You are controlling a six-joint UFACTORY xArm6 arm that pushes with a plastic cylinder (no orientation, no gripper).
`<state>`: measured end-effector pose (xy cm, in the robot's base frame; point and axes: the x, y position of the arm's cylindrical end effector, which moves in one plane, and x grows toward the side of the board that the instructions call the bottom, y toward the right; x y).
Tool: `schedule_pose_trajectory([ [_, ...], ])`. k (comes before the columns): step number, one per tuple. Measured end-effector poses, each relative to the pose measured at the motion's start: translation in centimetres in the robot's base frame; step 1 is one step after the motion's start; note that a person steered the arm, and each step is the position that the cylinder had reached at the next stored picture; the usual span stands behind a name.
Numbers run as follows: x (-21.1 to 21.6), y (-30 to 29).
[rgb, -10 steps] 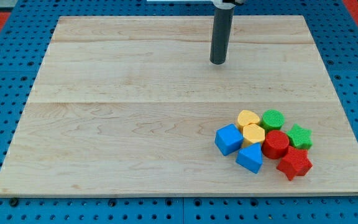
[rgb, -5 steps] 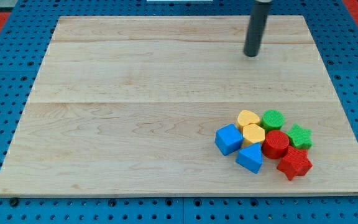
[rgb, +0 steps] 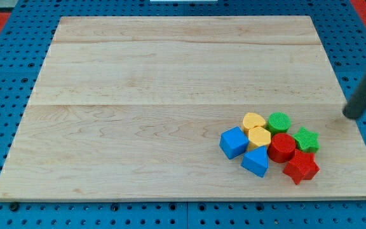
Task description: Nudge the green star along with group of blocks left a bit
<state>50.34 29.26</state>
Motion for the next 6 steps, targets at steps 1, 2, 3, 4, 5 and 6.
schedule_pose_trajectory([
  [1, 7.4, -0.1],
  [2, 9.4, -3.8],
  [3, 6.9, -5.2],
  [4, 4.9, -6.8],
  [5, 3.4, -11.1],
  [6, 3.4, -10.8],
])
